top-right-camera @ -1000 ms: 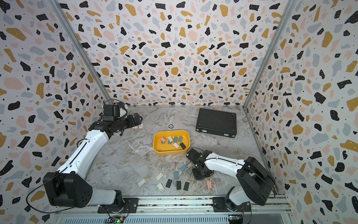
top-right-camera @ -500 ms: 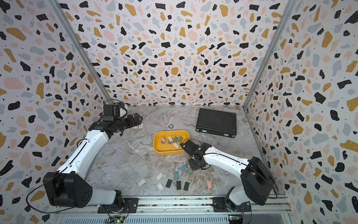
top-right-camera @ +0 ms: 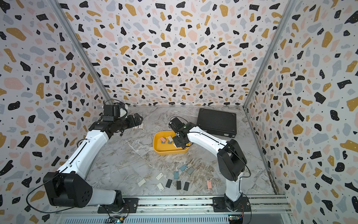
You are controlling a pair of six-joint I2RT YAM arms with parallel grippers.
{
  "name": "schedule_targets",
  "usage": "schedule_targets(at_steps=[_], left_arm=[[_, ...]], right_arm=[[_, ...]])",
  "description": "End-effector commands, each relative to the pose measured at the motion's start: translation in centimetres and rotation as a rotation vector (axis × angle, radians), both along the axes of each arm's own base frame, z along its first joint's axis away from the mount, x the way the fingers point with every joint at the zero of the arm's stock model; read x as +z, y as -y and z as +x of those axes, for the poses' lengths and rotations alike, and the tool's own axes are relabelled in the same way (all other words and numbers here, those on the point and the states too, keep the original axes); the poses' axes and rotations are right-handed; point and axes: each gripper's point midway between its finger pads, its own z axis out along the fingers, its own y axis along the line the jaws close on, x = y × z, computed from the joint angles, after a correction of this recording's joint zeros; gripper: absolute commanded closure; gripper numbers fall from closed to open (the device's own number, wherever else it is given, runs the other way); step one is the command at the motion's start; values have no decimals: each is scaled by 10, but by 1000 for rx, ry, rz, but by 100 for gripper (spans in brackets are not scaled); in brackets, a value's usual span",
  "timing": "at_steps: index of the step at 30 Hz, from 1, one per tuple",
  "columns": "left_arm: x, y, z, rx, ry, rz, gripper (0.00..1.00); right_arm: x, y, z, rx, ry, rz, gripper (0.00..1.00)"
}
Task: Put the eraser in the storage box
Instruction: Pick up the eraser from the center of the board, then place the eraser in the storage box.
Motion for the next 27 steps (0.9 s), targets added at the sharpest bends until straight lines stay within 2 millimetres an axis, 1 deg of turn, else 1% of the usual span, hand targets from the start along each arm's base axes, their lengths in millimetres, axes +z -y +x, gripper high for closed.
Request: schedule_targets(at_steps=[1, 7, 13, 19, 27], left_arm=[[4, -1, 3, 1, 20, -3, 0], [2, 1, 5, -4, 17, -14, 0], [2, 0, 5, -2, 15, -9, 0], [1, -1, 5, -1, 12, -1, 0], [-3, 0, 8, -3, -1, 1, 0]], right_arm=[[5, -11, 12, 38, 4, 20, 83], [-8, -25, 36, 37, 4, 28, 83], [-16, -33, 57, 37, 12, 32, 83], [-31, -38, 70, 34, 1, 24, 82], [-38, -46, 84, 29, 6, 28, 82]])
